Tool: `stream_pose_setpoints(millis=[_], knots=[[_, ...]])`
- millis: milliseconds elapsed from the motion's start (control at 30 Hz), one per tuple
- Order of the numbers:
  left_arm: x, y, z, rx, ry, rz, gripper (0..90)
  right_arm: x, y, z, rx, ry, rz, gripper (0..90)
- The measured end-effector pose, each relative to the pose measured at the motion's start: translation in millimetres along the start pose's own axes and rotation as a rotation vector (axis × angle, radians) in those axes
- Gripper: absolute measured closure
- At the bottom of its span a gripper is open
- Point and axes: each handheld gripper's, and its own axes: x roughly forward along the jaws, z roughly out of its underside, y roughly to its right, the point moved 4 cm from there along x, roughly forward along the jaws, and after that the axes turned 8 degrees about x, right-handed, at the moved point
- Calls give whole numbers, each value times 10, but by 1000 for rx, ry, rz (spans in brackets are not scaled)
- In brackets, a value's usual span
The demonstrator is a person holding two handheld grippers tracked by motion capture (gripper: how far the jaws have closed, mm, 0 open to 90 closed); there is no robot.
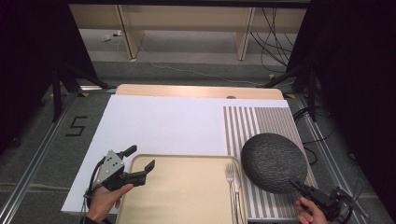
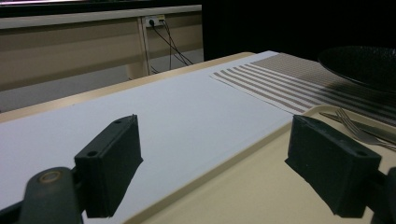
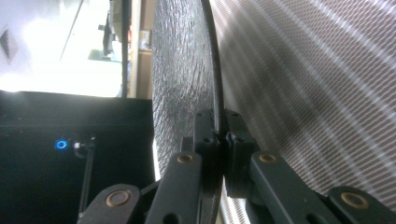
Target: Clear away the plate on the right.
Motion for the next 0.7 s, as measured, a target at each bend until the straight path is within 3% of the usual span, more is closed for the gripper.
stream_pose_setpoints(millis=[467, 700], knots=[[5, -5, -3, -3, 10, 5, 170, 69, -103, 218, -50, -78, -37, 866], [-11, -12, -9, -4, 5, -3, 171, 116, -152, 328, -50, -112, -49, 866]])
